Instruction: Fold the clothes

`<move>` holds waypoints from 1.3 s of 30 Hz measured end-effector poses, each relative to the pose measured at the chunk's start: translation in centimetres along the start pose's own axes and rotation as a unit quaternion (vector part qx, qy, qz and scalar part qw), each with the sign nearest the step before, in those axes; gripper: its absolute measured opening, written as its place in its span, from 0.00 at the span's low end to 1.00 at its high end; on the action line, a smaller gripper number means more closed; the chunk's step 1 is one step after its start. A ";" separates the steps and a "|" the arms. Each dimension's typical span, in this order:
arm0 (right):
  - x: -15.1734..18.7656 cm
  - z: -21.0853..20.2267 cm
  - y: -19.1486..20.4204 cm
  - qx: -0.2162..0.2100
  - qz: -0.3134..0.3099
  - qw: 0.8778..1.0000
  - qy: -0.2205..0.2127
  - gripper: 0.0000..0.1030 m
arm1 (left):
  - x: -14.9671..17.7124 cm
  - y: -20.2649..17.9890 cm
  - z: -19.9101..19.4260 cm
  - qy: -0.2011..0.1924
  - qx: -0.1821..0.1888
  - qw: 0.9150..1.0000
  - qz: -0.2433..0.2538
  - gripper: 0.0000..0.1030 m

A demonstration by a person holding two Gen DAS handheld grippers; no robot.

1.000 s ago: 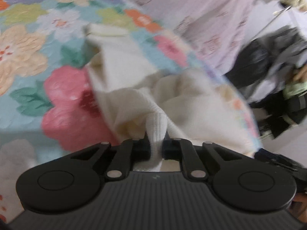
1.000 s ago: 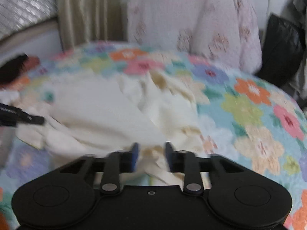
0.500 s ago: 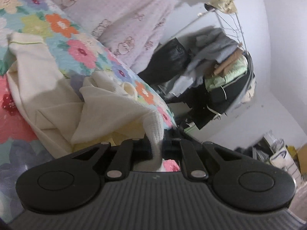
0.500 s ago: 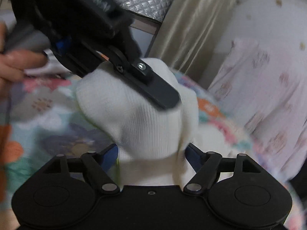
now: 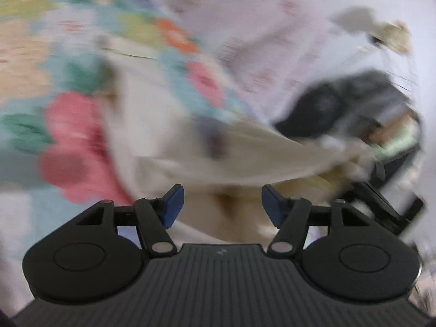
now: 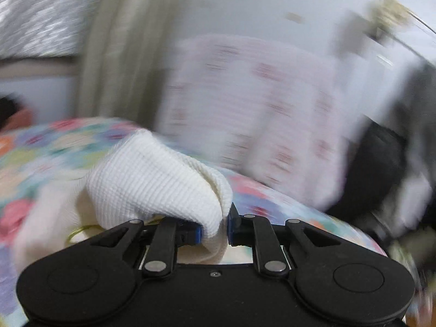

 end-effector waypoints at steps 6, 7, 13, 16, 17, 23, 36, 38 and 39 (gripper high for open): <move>5.2 0.5 -10.7 0.112 0.084 0.988 0.072 0.18 | -1.9 1.3 5.3 0.045 -0.069 0.996 0.029 0.72; 6.3 0.9 -11.7 0.116 0.101 0.984 0.091 0.17 | -1.8 1.4 6.4 0.056 -0.081 0.995 0.030 0.72; 11.7 2.1 -14.8 0.153 0.144 0.964 0.166 0.18 | -1.1 1.8 10.2 0.073 -0.117 0.990 0.026 0.84; 13.6 3.4 -14.9 0.149 0.158 0.949 0.227 0.27 | -1.1 1.2 10.6 0.073 -0.113 0.991 0.022 0.90; 13.3 3.2 -14.8 0.153 0.148 0.951 0.226 0.31 | -1.1 1.2 10.7 0.073 -0.111 0.991 0.020 0.91; 10.6 0.4 -12.8 0.160 0.072 0.965 0.193 0.53 | -0.2 0.8 10.7 0.075 -0.057 0.995 0.018 0.61; 7.5 1.1 1.1 -0.043 -0.164 0.981 0.097 0.80 | 2.7 0.5 11.3 0.119 0.014 0.992 -0.040 0.46; 8.1 2.6 3.5 -0.033 -0.236 0.967 0.089 0.80 | 3.3 0.4 11.5 0.125 0.035 0.990 -0.063 0.59; 8.4 3.4 4.4 -0.034 -0.264 0.960 0.087 0.80 | 3.6 0.2 11.7 0.128 0.042 0.989 -0.069 0.65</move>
Point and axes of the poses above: each gripper's, at about its wrist camera, not at the fingertips, and z roughly the way its jaws point, y to its left, x to its underside, the point moved 3 cm from there along z, roughly the way its jaws point, and after that the axes turned 8 degrees about z, right-handed, at the moved point
